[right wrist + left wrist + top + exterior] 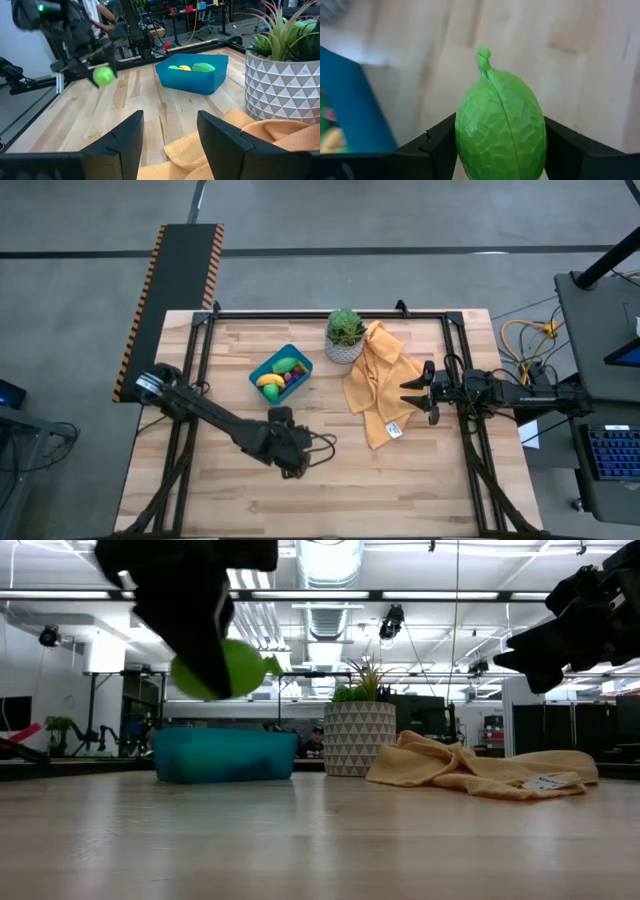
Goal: Pick and placing Produce into tupperware
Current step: Put the green melon into the blue bin
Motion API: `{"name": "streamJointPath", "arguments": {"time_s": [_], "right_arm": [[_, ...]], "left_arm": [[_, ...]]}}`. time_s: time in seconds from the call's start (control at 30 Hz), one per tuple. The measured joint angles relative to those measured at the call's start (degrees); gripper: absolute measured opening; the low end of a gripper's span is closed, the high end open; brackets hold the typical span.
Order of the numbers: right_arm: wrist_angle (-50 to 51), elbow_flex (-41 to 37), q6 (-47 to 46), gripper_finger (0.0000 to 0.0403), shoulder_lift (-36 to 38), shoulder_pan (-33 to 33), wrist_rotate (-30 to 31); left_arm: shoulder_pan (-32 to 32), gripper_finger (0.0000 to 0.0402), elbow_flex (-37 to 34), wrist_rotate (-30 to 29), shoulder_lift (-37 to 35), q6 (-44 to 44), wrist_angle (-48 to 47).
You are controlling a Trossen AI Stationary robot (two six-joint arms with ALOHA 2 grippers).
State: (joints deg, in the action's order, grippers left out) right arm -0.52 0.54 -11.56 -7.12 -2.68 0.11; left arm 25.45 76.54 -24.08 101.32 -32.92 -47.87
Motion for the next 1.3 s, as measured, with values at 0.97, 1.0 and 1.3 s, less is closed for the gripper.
{"name": "streamJointPath", "arguments": {"time_s": [0.97, 1.0, 1.3], "right_arm": [[0.0, 0.0, 0.2, 0.0178, -0.2, 0.0, 0.0], [0.0, 0.0, 0.3, 0.0178, -0.2, 0.0, 0.0], [0.0, 0.0, 1.0, 0.0178, -0.6, 0.0, 0.0]], "left_arm": [[-23.5, 0.0212, -5.6, -1.9, -13.4, 14.5, -2.1], [-24.5, 0.0212, -5.8, -1.9, -13.4, 15.2, -2.1], [-32.9, 0.0212, -6.5, 0.6, -13.2, 21.5, 1.0]]}}
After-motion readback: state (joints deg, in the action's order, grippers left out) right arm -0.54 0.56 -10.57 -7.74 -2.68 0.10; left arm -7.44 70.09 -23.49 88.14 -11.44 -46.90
